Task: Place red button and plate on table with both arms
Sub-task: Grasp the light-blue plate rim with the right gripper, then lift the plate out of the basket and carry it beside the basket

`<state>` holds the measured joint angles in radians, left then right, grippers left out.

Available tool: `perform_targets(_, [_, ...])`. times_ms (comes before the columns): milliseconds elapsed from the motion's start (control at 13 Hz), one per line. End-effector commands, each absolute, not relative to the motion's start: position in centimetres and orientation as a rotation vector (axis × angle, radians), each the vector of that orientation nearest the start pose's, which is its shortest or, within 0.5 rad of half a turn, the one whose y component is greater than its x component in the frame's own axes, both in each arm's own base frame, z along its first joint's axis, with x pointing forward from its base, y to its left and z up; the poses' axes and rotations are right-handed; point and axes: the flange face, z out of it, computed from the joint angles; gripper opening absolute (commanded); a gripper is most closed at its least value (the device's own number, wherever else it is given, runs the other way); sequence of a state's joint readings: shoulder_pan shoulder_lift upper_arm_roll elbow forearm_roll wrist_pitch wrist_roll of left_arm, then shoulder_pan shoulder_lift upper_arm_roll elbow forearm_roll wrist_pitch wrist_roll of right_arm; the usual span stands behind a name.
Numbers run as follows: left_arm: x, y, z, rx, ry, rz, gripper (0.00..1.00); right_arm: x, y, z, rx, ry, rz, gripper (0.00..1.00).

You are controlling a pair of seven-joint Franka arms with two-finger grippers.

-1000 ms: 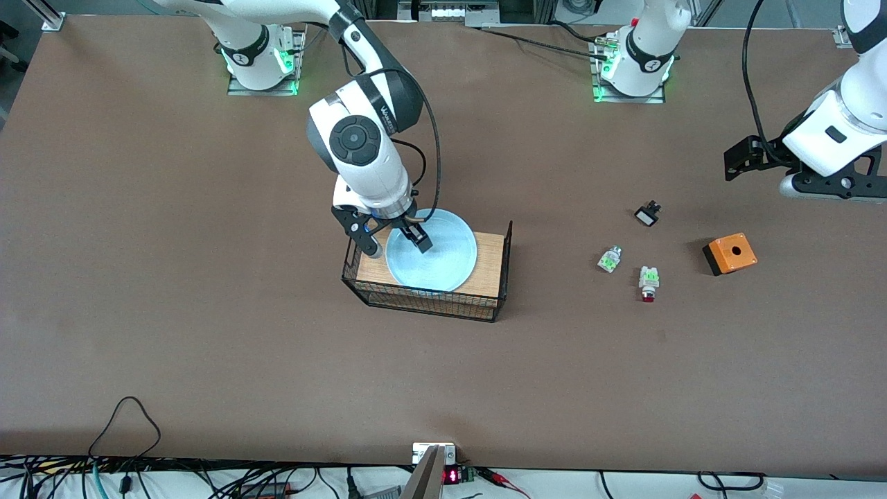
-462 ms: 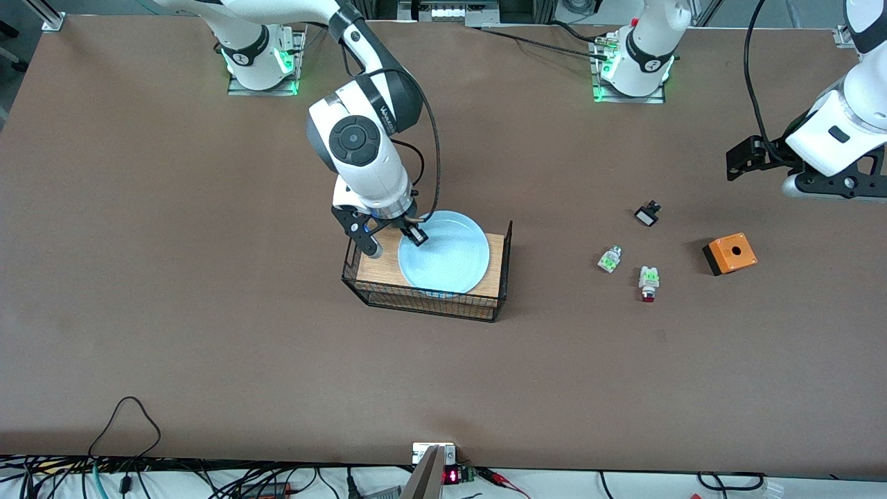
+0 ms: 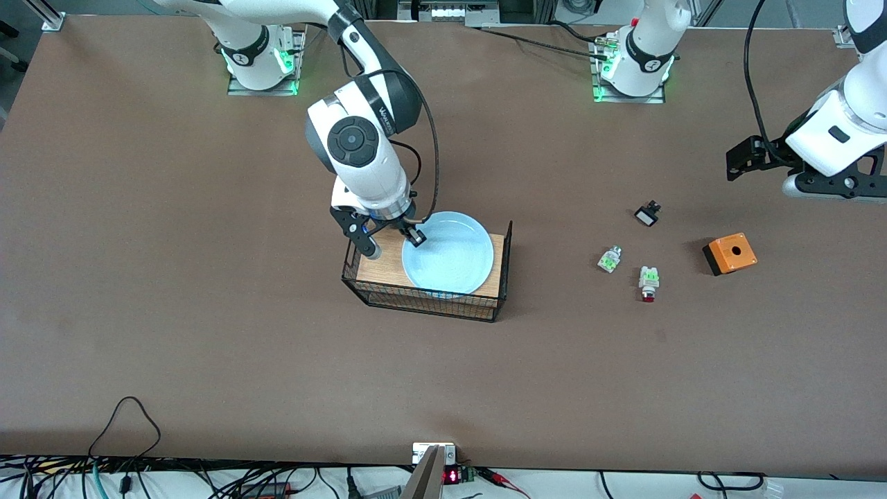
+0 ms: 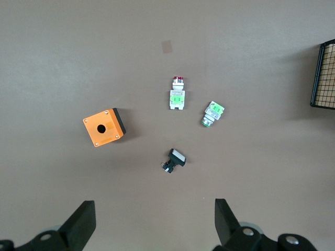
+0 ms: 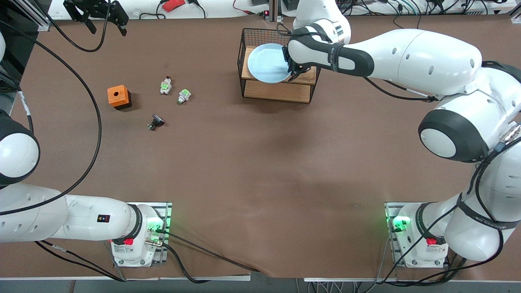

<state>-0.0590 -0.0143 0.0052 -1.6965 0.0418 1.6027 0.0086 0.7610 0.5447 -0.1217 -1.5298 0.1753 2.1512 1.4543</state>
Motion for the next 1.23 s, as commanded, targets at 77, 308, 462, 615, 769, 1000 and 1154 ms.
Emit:
perform_targets(77, [54.5,-2.5,58.3,-3.063,0.145,0.121,1.00,55.6,43.8,36.3,-2.727,1.300,0.077,0.02])
perform_targets(308, [54.4,-2.6,58.3,-3.064,0.145,0.123,1.00,54.7,43.8,39.0,-2.731,1.290,0.099,0.01])
perform_targets(462, [54.5,-2.7,58.5,-3.064,0.147,0.114,1.00,54.0,43.3,41.5,-2.741,1.283,0.120,0.01])
perform_targets(615, [54.5,-2.8,58.5,-3.063,0.149,0.113,1.00,53.7,42.3,44.6,-2.730,1.275,0.120,0.01])
perform_targets(769, [54.5,-2.9,58.5,-3.064,0.149,0.113,1.00,53.5,40.7,47.2,-2.726,1.291,0.146,0.01])
perform_targets(1000, [54.5,-2.8,58.5,-3.064,0.147,0.113,1.00,54.3,38.4,54.6,-2.674,1.293,0.211,0.01])
perform_targets(1154, [54.5,-2.8,58.5,-3.064,0.145,0.113,1.00,56.4,33.6,57.4,-2.691,1.220,0.278,0.01])
